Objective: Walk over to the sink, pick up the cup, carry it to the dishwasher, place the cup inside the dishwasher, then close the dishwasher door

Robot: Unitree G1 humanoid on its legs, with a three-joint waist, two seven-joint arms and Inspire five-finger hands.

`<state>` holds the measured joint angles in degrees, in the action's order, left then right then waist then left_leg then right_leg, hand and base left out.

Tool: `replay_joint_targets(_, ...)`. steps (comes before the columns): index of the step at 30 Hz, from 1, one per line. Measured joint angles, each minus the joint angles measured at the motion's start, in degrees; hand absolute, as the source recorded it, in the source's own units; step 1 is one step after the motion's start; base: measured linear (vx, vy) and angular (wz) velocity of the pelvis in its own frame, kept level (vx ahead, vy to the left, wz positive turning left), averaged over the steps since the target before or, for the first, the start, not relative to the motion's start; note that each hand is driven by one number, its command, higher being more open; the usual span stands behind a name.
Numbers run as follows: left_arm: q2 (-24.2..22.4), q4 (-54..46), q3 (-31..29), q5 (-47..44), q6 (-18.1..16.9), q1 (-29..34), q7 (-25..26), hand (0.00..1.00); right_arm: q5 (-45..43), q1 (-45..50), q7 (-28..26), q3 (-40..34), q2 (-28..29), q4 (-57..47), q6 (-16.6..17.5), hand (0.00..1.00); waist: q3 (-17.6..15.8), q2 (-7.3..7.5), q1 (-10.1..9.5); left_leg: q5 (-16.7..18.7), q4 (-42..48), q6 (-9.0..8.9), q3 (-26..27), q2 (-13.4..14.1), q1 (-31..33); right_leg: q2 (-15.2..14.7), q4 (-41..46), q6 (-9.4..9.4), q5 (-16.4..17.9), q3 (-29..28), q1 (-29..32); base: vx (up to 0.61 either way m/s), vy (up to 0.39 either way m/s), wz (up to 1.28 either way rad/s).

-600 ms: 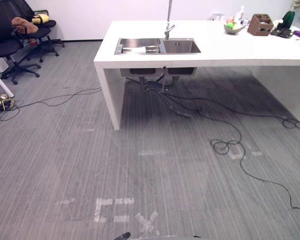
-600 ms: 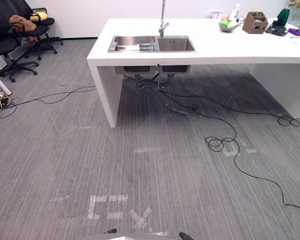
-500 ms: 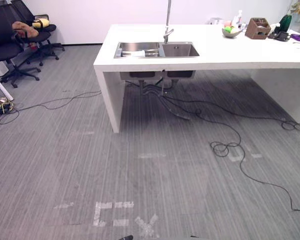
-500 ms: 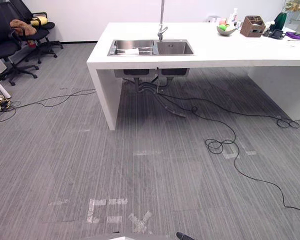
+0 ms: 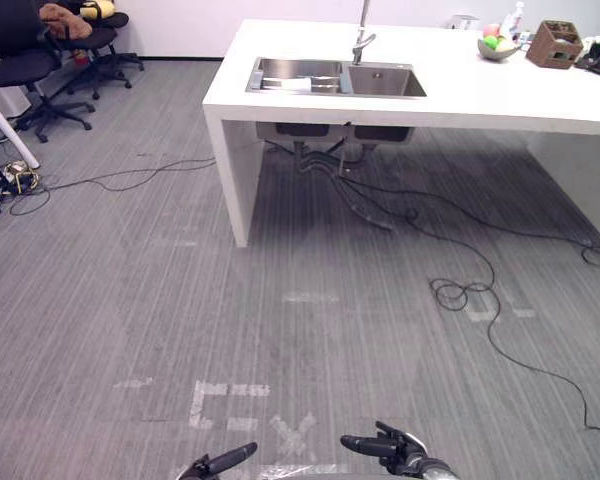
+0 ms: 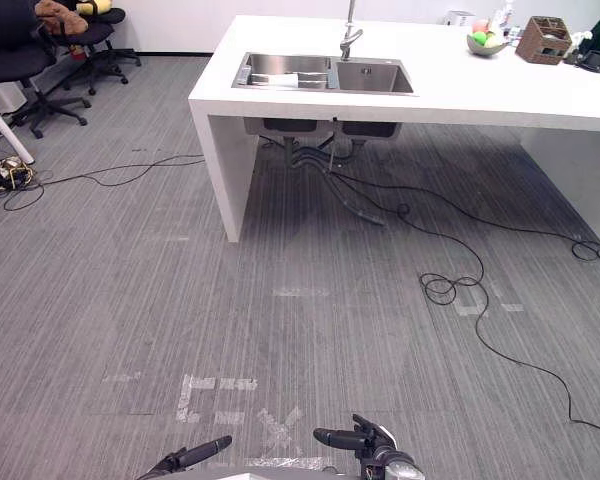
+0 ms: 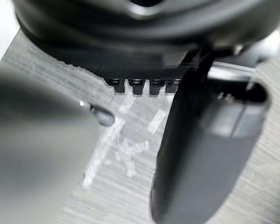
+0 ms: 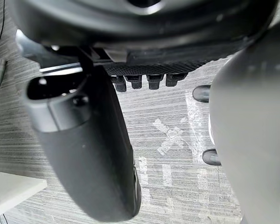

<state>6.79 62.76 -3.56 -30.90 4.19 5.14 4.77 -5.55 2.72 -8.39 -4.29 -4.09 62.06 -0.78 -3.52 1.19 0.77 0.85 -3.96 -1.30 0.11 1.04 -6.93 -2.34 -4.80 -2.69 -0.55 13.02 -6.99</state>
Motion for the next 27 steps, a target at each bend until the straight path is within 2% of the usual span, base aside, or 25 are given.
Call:
replay_joint_targets(6,-0.7,0.0,-2.2,-5.3,-2.3,1.2,2.7,1.00,-3.2,0.1,-0.9,0.2,0.0,0.0,2.2,1.00,-0.1,0.00,0.00,-0.7,-0.6,0.80,-1.4,-0.8,0.4,-0.7,0.0,-0.30,0.2,1.5,-0.1,-0.05,0.011,0.13)
replay_joint_targets(10,-1.1,-0.4,-4.1,-8.3,-1.9,2.6,3.9,1.00,-6.3,0.1,-0.9,0.9,0.1,-0.8,2.6,1.00,-0.1,0.02,-0.06,-0.9,-0.9,0.86,-1.7,-0.9,0.2,-0.9,0.4,-0.48,0.3,1.7,0.0,-0.04,0.005,0.04)
replay_joint_targets(15,-1.7,-1.8,-6.5,-9.0,0.6,3.4,6.5,1.00,-6.8,0.2,-0.7,2.5,0.3,-2.3,3.0,1.00,-0.2,0.08,-0.22,-1.1,-0.9,1.11,-2.9,-1.3,0.0,-1.5,1.7,-0.97,1.0,2.9,-0.2,-0.06,-0.001,0.14)
replay_joint_targets(18,-1.7,-1.9,-8.0,-8.8,2.1,3.5,5.9,1.00,-9.1,0.5,1.0,2.3,0.7,-2.4,2.8,1.00,-0.9,1.12,-0.70,0.7,1.3,2.35,-5.3,-3.1,-0.4,-4.9,13.3,-1.84,8.2,5.1,2.3,-0.04,0.020,0.47)
replay_joint_targets(20,-1.1,-1.8,-9.2,-8.4,3.2,3.8,4.0,1.00,-11.8,1.1,2.9,1.9,0.8,-2.5,2.8,1.00,-1.3,2.27,-1.88,3.1,4.5,3.80,-5.5,-5.7,-0.3,-9.2,22.3,-3.54,13.0,5.6,4.0,0.02,0.073,0.31)
replay_joint_targets(22,-1.1,-1.5,-9.6,-7.3,3.4,4.4,2.9,1.00,-13.0,1.0,3.3,1.8,0.6,-2.7,2.7,1.00,-1.3,2.27,-2.35,3.7,4.8,4.73,-5.7,-6.5,-0.4,-11.1,30.0,-4.20,13.5,4.7,7.3,0.04,0.082,0.09)
replay_joint_targets(23,-0.9,-1.6,-9.6,-7.2,3.7,4.9,2.3,1.00,-13.6,0.3,3.4,1.6,0.6,-3.7,2.8,1.00,-1.9,1.84,-2.09,3.7,4.9,5.45,-6.2,-6.7,-1.0,-12.3,38.1,-4.18,12.5,3.3,10.8,0.05,0.079,0.18)
replay_joint_targets(24,-0.5,-1.2,-9.5,-6.2,4.3,5.2,2.5,1.00,-13.8,0.1,3.3,1.1,0.7,-4.5,2.8,1.00,-2.4,1.04,-1.37,4.1,5.6,6.19,-7.3,-6.0,-1.9,-11.6,40.5,-2.83,13.9,2.3,13.0,0.07,0.042,0.27)
replay_joint_targets(25,-0.4,-1.1,-9.5,-5.5,4.8,5.4,2.8,1.00,-14.3,0.3,3.0,1.0,0.7,-4.4,2.7,1.00,-2.4,0.85,-1.25,4.6,6.1,6.19,-7.8,-5.1,-1.9,-10.6,39.3,-1.80,14.9,2.1,13.3,0.14,0.006,0.31)
replay_joint_targets(26,-0.4,-0.9,-9.7,-4.7,5.6,5.5,3.5,1.00,-15.2,0.2,2.4,0.7,0.8,-4.5,2.6,1.00,-2.4,0.51,-1.31,5.5,6.6,5.92,-8.3,-3.6,-1.8,-8.1,36.9,-0.62,15.7,2.3,15.3,0.18,-0.008,0.23)
replay_joint_targets(27,-0.2,-0.6,-9.7,-3.3,6.1,5.0,3.7,1.00,-15.8,0.0,1.9,0.6,0.7,-5.1,2.4,1.00,-2.5,0.33,-1.31,6.1,6.6,5.55,-8.7,-2.1,-1.8,-6.1,34.4,-0.82,15.3,2.1,18.3,0.20,-0.018,0.16)
